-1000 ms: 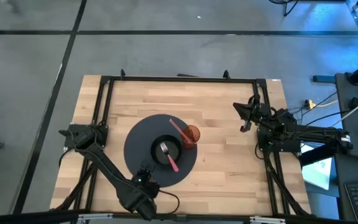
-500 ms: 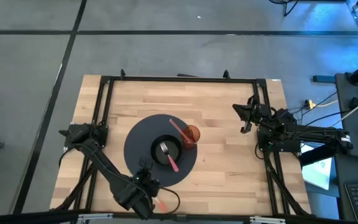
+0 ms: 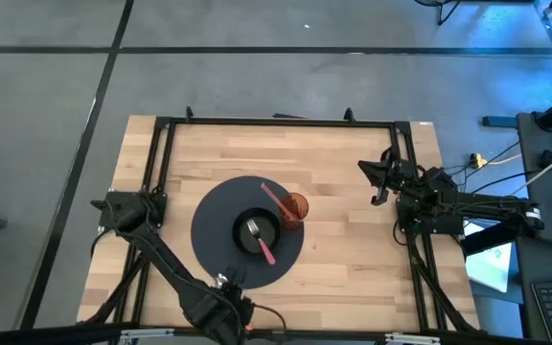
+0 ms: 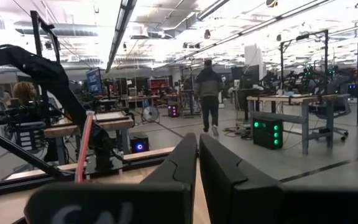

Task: Pick & Place Utensil
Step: Put the orange spoon into the black bowl

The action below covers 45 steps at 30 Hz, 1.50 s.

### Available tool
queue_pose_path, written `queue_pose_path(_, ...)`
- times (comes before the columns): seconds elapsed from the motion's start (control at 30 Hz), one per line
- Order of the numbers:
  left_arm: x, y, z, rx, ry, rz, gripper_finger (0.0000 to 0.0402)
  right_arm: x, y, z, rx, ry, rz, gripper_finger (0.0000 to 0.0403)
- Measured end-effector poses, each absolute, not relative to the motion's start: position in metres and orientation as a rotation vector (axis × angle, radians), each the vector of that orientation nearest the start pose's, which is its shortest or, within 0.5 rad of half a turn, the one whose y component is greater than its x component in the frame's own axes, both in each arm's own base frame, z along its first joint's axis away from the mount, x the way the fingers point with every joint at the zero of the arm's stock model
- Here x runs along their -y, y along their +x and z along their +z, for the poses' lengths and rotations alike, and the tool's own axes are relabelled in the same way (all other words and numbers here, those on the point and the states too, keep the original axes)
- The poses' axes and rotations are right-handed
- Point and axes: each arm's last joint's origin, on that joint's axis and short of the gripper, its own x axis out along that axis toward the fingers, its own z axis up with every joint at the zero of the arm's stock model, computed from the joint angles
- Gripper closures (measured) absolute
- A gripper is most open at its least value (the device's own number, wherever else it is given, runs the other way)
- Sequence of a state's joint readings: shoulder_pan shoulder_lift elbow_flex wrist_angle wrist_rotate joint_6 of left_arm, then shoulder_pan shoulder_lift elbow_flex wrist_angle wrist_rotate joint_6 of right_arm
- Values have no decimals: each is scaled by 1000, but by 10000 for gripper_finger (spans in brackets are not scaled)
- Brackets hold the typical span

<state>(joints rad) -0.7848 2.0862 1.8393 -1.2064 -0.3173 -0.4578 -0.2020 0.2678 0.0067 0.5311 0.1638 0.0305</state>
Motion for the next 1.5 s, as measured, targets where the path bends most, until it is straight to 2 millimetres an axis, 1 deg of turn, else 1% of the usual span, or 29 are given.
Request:
queue_pose_path(0.17,297,299,214,-1361,452,-216,301,27,108,193,268,42,-358,382)
queue_pose_path(0.3,299,304,196,-1410,551,-320,264,27,108,193,270,58,-355,382)
queue_pose_path(0.43,296,312,176,-1446,648,-377,246,27,108,193,271,66,-353,382)
queue_pose_path(0.53,291,317,161,-1526,635,-417,246,27,108,192,269,68,-352,382)
queue_pose_path(0.63,286,320,147,-1618,595,-440,254,26,108,191,255,66,-332,382)
queue_pose_path(0.8,282,326,143,-1636,584,-457,271,26,108,190,246,66,-327,382)
queue_pose_path(0.87,280,328,142,-1638,582,-464,285,26,108,190,247,66,-327,382)
queue_pose_path(0.93,278,329,142,-1642,580,-465,309,26,108,190,246,66,-327,382)
queue_pose_path(1.07,278,327,143,-1651,611,-471,382,26,108,190,246,65,-328,382)
queue_pose_path(1.1,278,326,143,-1651,613,-472,388,26,108,190,246,64,-328,382)
queue_pose_path(1.27,284,320,143,-1638,653,-444,398,26,108,190,246,63,-328,382)
queue_pose_path(1.37,283,315,146,-1646,688,-370,398,26,108,190,246,64,-329,382)
queue_pose_path(1.5,281,314,159,-1603,670,-307,399,26,108,190,247,65,-329,382)
